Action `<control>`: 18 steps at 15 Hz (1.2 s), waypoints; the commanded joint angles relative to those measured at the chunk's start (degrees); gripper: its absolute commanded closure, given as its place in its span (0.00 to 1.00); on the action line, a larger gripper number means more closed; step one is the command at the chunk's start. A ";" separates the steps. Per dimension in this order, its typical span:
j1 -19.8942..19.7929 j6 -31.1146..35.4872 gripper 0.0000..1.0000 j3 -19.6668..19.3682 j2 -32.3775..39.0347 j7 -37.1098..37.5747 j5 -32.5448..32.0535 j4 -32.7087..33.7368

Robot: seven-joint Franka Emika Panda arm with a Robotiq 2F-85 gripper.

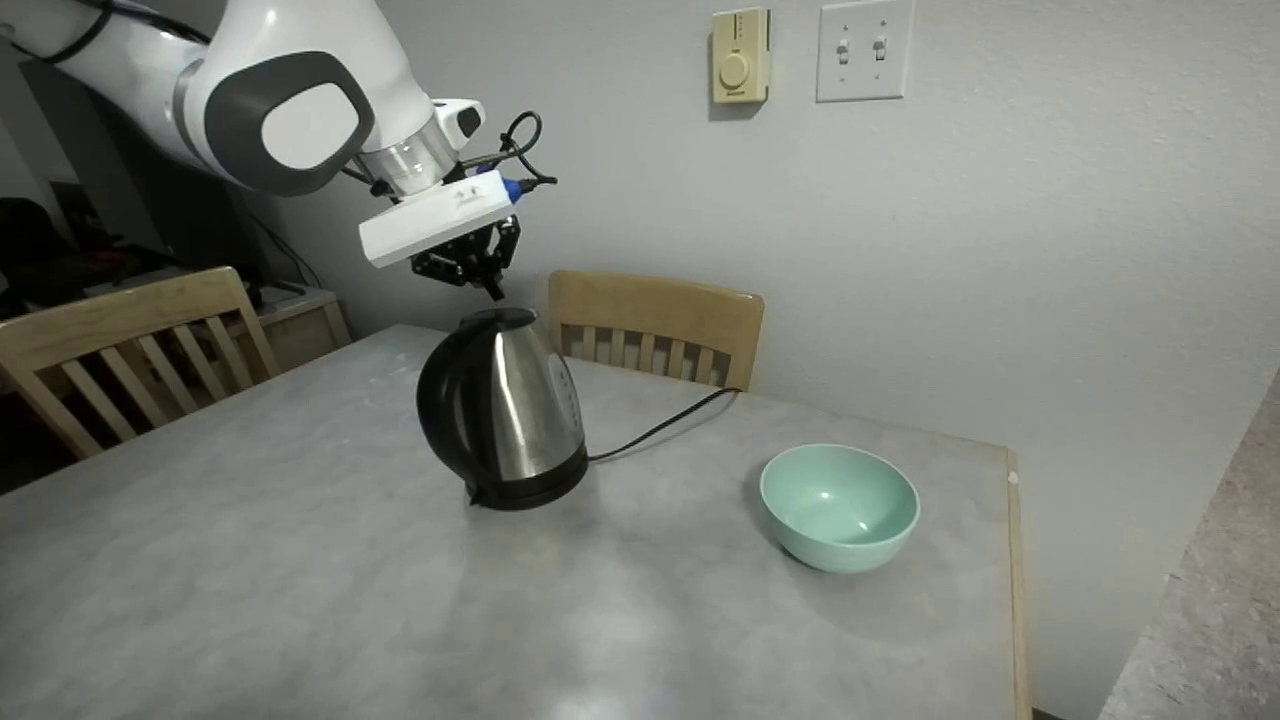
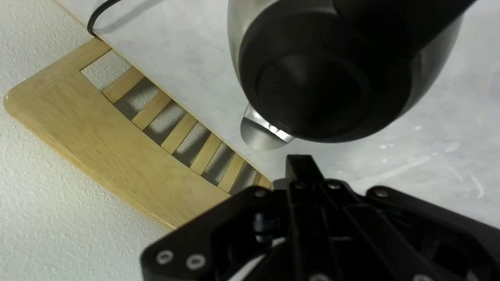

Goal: Close the lid of the electric kettle.

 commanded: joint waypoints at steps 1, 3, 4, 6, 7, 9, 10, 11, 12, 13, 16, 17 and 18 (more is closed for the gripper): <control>0.72 0.83 1.00 -1.70 -3.65 6.52 -6.55 -4.22; 2.50 -0.59 1.00 -5.01 -5.07 14.34 -13.79 -5.52; 3.72 -2.61 1.00 -7.17 -5.82 19.59 -18.50 -5.94; 3.95 -9.55 1.00 -8.13 -7.06 26.65 -23.86 -5.83; 3.50 -13.91 1.00 -7.38 -7.79 28.36 -24.40 -5.56; 2.02 -19.84 1.00 -4.56 -8.93 26.31 -19.87 -5.02; 1.63 -21.43 1.00 -3.51 -9.46 24.32 -17.09 -4.83; 1.15 -23.33 1.00 -2.32 -9.85 21.27 -13.23 -4.53; 0.87 -23.62 1.00 -1.52 -10.00 18.66 -9.75 -4.38; 0.85 -24.97 1.00 -1.04 -10.27 17.02 -6.63 -4.07; 1.46 -27.02 1.00 -0.99 -11.25 16.48 -2.41 -4.25; 1.65 -27.67 1.00 -1.15 -11.56 17.25 -2.14 -4.32; 1.91 -27.94 1.00 -1.43 -12.04 18.75 -2.44 -4.61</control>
